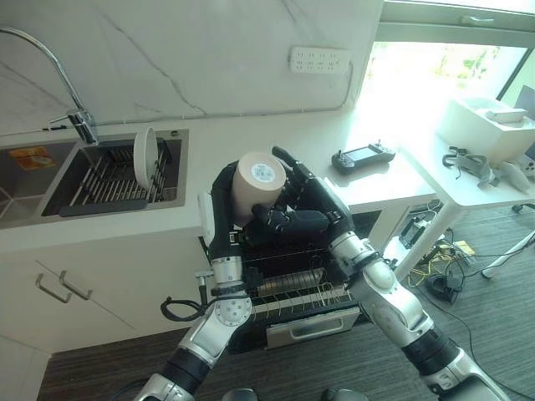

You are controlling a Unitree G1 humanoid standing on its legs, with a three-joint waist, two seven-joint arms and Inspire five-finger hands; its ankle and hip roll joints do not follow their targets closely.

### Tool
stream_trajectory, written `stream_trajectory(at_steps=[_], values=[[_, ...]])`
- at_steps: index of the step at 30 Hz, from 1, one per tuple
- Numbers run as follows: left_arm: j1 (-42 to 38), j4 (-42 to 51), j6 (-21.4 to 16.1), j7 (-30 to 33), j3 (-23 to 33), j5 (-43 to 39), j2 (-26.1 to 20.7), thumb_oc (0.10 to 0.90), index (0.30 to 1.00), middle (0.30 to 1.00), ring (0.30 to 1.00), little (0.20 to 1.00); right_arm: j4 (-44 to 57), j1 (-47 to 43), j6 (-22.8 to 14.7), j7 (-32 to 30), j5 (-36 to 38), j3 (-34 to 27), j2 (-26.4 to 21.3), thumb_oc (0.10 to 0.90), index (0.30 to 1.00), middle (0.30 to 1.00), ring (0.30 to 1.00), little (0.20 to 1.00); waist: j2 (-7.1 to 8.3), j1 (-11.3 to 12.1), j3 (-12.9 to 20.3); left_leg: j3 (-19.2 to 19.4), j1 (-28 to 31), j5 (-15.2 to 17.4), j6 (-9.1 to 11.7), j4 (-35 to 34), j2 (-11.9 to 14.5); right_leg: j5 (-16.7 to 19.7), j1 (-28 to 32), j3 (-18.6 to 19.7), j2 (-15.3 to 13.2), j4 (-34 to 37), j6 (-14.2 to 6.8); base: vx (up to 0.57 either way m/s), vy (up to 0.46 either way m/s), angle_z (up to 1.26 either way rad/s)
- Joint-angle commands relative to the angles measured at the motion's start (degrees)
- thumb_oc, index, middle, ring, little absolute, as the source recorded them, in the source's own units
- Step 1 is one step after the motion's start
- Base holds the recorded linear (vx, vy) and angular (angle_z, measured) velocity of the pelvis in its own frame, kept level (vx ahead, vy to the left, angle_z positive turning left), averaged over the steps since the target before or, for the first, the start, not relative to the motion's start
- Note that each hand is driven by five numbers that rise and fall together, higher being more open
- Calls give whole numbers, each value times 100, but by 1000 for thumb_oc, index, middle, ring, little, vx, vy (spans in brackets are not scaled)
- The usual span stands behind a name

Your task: Place the dishes in the dishwasher.

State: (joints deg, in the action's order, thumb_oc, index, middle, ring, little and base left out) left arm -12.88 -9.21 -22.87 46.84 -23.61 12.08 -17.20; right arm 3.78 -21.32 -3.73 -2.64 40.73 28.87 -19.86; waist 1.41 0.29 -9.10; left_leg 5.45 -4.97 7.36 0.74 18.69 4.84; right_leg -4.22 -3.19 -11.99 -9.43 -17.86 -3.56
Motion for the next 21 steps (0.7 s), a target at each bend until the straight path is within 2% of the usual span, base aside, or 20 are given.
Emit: stream_trajectory(at_steps=[1,13,21], values=[[-979,14,-631,91,-298,309,-102,400,300,300,300,300,-19,-979,-405,-5,37,-161,388,800,900,900,900,900,12,53,168,64,440,755,20,-151,133,-886,320,309,31,67,-186,0,0,0],[-1165,-276,-674,22,-510,321,-36,400,300,300,300,300,-358,-1230,-206,195,-29,45,465,800,900,900,900,900,36,92,114,19,434,754,5,-151,119,-855,309,348,12,67,-202,0,0,0],[-1124,-423,-821,-193,-689,79,93,400,300,300,300,300,-453,-1479,-156,180,328,156,621,800,900,900,900,900,59,157,79,-43,441,764,-17,-151,84,-841,312,383,13,67,-194,30,-13,4]])
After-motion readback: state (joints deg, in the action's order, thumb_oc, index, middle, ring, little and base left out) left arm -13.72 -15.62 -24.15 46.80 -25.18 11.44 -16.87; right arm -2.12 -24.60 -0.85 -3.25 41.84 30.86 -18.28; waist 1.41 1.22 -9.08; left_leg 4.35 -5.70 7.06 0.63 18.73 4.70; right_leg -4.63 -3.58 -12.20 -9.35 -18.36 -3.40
